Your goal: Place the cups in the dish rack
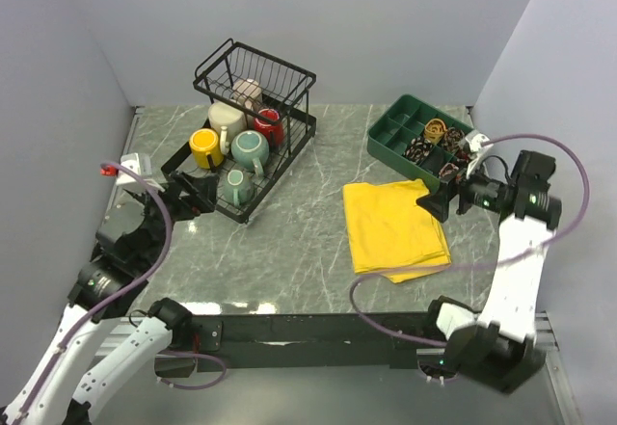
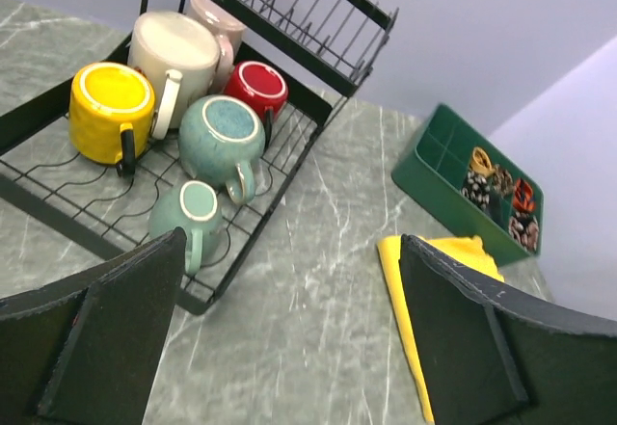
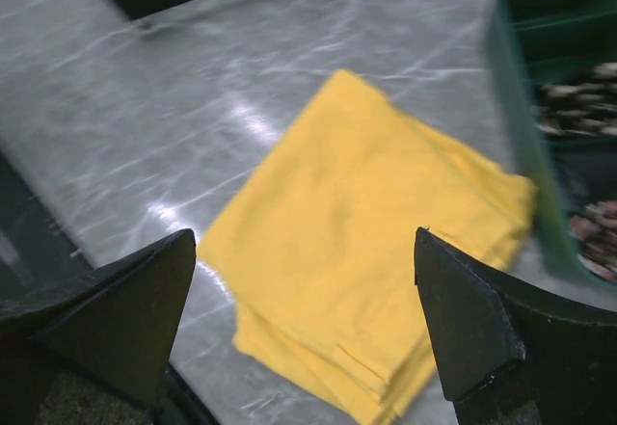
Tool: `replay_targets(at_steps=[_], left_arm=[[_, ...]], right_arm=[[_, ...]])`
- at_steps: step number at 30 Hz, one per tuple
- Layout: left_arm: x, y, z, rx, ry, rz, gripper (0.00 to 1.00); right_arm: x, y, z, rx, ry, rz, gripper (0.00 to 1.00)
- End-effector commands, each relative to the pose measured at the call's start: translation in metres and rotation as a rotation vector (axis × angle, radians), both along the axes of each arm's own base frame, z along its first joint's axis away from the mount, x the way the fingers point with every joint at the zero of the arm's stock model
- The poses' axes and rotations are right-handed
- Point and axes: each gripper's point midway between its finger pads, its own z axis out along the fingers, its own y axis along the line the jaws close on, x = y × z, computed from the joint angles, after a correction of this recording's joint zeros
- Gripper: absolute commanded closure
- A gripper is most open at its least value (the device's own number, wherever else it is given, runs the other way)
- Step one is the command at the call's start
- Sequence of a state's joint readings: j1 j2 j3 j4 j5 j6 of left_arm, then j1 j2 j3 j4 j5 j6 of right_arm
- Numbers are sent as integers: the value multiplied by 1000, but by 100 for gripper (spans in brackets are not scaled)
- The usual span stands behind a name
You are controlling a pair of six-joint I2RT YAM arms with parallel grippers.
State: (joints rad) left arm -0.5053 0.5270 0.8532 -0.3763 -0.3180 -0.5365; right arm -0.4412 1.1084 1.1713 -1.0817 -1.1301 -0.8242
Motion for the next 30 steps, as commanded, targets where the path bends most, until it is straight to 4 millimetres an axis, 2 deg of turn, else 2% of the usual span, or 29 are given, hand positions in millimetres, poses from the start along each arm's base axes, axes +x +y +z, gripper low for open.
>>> replay_targets(at_steps=[1,3,4,8,9,11,12,13,17,23,30], left_arm=[[-22,3,10,27,55,-47,4],[-26,5,12,41,66,-49,4],[-28,6,20,38,57,-48,4],[-33,12,28,49,56,-38,4],[-34,14,27,53,64,-32,4],[-38,18,32,48,50,-23,4],[-39,19,31,51,56,-17,4],[-41,21,35,47,48,-14,4],[-46,28,39,50,37,4,4],[-50,32,41,61,36,11,4],[-54,34,40,58,32,10,4]], right_arm=[[12,-31,39,-98,-143,-337,0],[9,-43,56,-118,-194,-461,0],[8,-45,60,-101,-194,-506,0],[0,-57,80,-90,-244,-647,0],[-3,-67,89,-98,-281,-721,0],[-7,-73,97,-86,-300,-783,0],[-10,-76,107,-76,-339,-822,0],[-13,-84,110,-58,-342,-890,0],[-23,-93,127,-20,-383,-997,0],[-28,-104,128,19,-364,-1097,0],[-30,-103,126,8,-376,-1087,0]])
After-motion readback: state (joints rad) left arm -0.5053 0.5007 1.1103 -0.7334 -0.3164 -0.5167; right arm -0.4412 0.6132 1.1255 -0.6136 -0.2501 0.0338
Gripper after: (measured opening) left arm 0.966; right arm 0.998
